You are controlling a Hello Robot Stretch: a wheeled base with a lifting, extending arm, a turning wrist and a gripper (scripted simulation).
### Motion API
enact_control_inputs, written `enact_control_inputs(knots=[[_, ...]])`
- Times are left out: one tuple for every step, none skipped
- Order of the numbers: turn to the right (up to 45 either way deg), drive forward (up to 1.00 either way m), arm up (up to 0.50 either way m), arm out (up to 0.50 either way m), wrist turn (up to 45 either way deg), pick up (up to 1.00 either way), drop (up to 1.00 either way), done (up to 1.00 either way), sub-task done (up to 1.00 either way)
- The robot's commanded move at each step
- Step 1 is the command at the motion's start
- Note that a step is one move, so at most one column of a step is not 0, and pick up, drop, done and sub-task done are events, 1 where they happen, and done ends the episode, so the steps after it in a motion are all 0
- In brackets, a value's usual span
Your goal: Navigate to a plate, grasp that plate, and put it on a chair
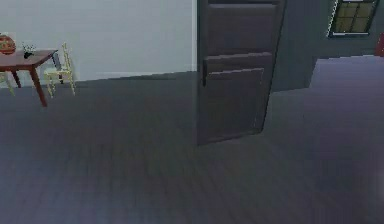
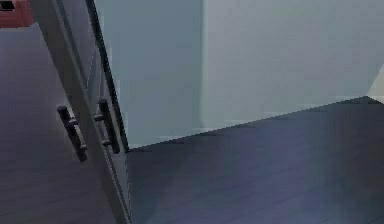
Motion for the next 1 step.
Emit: enact_control_inputs(knots=[[0.0,0.45,0.0,0.0,0.0,0.0,0.0,0.0,0.0]])
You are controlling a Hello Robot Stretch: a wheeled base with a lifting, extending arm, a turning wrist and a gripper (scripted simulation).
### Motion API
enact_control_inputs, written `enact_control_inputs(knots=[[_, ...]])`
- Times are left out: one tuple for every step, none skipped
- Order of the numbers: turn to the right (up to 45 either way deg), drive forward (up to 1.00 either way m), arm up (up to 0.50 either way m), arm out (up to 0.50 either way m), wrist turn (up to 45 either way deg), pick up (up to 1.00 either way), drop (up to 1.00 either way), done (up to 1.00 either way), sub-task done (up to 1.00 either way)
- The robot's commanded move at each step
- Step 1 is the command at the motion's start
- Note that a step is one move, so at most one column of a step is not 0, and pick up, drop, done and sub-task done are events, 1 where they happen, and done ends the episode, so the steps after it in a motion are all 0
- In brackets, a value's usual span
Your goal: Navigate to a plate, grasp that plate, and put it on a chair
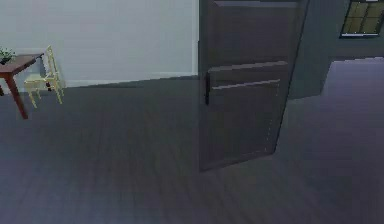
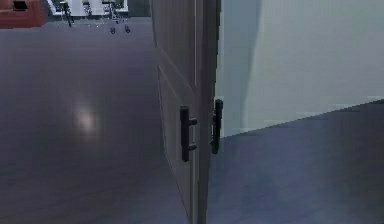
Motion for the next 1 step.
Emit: enact_control_inputs(knots=[[24.0,0.0,0.0,0.0,0.0,0.0,0.0,0.0,0.0]])
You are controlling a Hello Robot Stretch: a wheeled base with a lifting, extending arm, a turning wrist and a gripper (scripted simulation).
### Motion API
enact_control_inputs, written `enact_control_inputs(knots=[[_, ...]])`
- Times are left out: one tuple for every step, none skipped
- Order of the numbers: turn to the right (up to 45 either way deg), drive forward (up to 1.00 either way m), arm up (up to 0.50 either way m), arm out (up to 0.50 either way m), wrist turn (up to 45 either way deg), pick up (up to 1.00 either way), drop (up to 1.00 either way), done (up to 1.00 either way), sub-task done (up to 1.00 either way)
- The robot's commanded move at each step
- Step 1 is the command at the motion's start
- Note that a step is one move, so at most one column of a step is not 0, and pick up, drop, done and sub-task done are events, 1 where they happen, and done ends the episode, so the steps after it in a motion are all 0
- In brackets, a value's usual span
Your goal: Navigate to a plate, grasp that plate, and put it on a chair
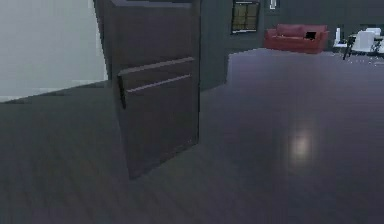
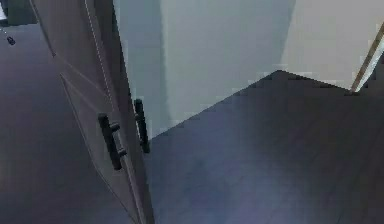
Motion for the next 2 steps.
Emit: enact_control_inputs(knots=[[0.0,0.5,0.0,0.0,0.0,0.0,0.0,0.0,0.0],[42.0,0.0,0.0,0.0,0.0,0.0,0.0,0.0,0.0]])
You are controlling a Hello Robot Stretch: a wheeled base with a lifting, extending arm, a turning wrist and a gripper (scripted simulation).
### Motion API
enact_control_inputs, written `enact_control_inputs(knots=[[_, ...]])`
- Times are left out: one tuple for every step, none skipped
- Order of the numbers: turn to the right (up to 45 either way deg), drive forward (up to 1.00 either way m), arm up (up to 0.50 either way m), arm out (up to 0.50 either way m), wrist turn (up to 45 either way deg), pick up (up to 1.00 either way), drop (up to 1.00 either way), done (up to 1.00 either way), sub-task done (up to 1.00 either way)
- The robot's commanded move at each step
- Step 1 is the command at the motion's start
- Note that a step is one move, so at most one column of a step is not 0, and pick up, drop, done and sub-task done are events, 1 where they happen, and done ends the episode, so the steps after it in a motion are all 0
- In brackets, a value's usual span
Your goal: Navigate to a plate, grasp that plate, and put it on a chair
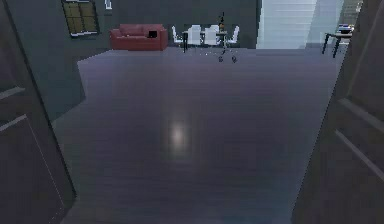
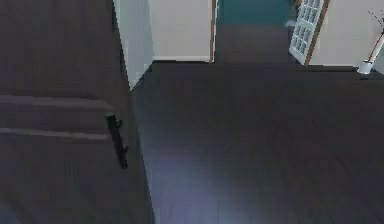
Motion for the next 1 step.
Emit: enact_control_inputs(knots=[[0.0,1.0,0.0,0.0,0.0,0.0,0.0,0.0,0.0]])
